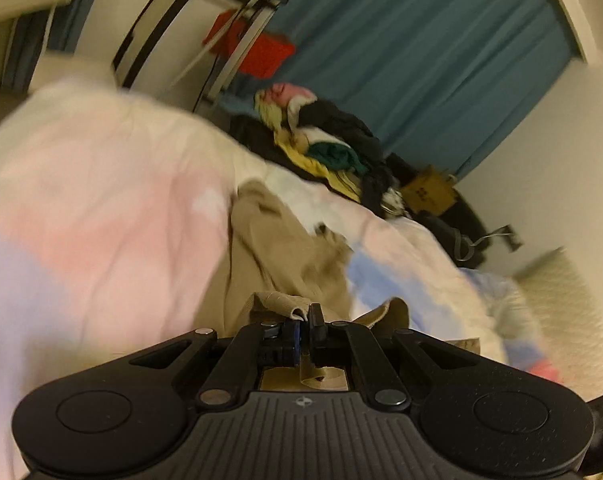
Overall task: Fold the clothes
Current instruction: 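Fold the hem up toward the collar with both grippers and release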
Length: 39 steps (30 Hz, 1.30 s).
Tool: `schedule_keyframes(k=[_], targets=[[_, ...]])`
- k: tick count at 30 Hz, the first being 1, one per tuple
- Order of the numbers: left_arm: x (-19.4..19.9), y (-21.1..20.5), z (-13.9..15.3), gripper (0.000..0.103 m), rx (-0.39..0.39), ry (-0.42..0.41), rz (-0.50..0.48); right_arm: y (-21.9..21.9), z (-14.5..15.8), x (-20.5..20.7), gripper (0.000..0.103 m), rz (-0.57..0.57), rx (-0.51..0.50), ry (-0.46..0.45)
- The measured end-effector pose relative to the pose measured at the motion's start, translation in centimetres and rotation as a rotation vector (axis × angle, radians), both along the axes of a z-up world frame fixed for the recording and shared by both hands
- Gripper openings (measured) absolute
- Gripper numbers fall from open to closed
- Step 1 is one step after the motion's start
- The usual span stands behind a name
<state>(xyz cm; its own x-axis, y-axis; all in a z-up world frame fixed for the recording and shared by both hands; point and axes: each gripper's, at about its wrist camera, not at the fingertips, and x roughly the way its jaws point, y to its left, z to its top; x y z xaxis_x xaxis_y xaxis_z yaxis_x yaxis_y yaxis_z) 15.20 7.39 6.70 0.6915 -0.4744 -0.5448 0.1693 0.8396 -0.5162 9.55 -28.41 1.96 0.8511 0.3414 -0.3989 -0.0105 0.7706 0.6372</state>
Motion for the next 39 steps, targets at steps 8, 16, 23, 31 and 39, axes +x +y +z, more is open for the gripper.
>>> schedule_keyframes(k=[8,16,23,31,39], targets=[[9.0,-4.9,-7.5,0.004,0.187,-0.103,0.022,0.2,-7.2,10.3,0.009,-0.021,-0.160,0.005],[12.7,-7.4,-13.5,0.005,0.314,-0.082,0.019,1.4,-13.2,14.6,0.010,-0.011,-0.307,0.081],[10.8,-7.0,-12.3,0.017,0.343,-0.099,0.010,1.4,-12.7,13.7,0.012,-0.020,-0.298,0.081],[3.5,-6.0,-7.7,0.079,0.359,-0.164,0.024,2.1,-7.9,6.6,0.081,-0.082,-0.315,-0.068],[-5.5,-6.5,-3.8,0.103,0.421,-0.334,0.019,4.6,-4.1,-1.0,0.081,-0.109,-0.435,-0.181]])
